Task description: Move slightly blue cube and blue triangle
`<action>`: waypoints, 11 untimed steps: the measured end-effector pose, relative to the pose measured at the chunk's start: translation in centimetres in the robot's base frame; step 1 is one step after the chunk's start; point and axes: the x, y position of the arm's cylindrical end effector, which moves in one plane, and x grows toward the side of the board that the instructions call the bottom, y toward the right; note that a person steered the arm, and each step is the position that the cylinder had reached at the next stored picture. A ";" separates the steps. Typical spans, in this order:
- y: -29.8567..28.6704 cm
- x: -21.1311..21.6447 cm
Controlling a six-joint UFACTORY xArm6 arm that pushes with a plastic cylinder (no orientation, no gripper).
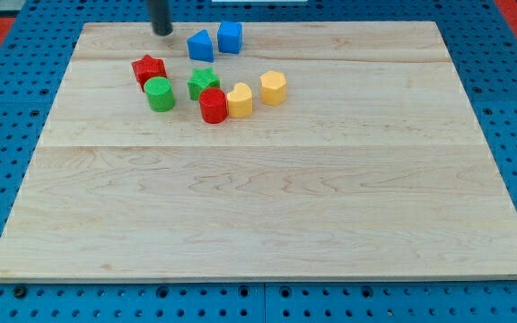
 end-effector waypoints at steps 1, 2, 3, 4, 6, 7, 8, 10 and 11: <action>6.1 0.3; 13.6 9.1; 13.9 14.6; 16.8 9.4; 12.4 7.1; 12.3 2.7; 9.6 0.2; 13.5 6.6; 15.5 4.1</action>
